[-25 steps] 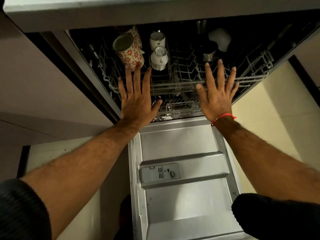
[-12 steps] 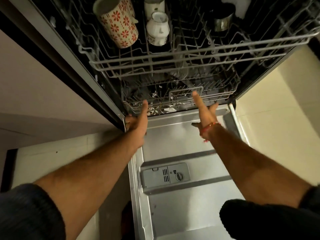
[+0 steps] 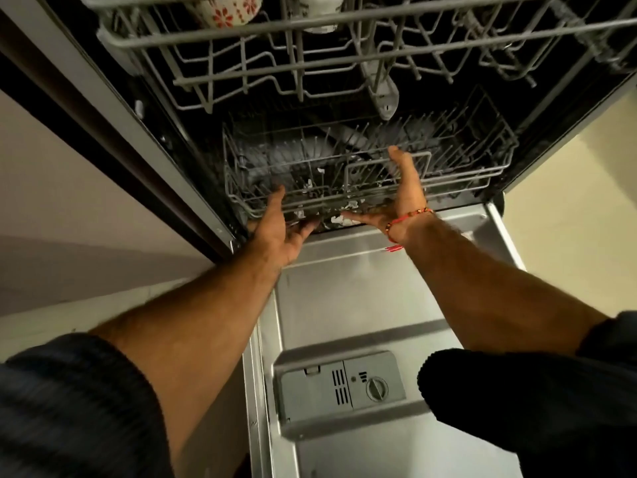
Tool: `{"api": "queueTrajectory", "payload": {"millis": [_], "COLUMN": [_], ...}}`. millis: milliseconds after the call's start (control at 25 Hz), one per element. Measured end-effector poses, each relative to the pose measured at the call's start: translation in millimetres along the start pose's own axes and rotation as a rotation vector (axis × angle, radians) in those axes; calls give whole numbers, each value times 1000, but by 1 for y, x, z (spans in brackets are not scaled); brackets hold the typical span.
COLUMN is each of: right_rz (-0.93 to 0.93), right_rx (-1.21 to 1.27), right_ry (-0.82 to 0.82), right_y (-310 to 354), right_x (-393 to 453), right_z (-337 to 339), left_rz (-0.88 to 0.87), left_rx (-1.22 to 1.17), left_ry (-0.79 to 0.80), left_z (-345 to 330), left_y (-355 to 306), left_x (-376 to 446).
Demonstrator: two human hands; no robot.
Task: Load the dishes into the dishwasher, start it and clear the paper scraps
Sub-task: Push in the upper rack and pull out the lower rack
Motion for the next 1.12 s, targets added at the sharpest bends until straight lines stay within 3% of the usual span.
{"api": "queueTrajectory", "payload": {"millis": [80, 320, 680, 1120], "right_rz": [3, 4, -17, -64], "right_rx": [-22, 12, 88, 154], "right_ry": [-11, -153, -158, -166], "right_y": [-4, -55, -149, -222], "right_x": [-3, -61, -166, -243], "right_z": [2, 40, 138, 214], "left_rz": [9, 86, 109, 141], "left_rx": [-67, 46, 36, 52], "left_ry": [-7, 13, -44, -115], "left_z": [6, 40, 131, 189], "left_y": [-1, 16, 93, 153], "left_x": [-6, -82, -200, -306]}}
Point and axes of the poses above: each hand's wrist, its own x-axis towards the middle knuckle, its own z-axis out of the back of the hand, y = z × x, the point moved 1 cm from there along x, towards the middle knuckle, and after that the axes turned 14 degrees about -z, right-handed, at the moved point
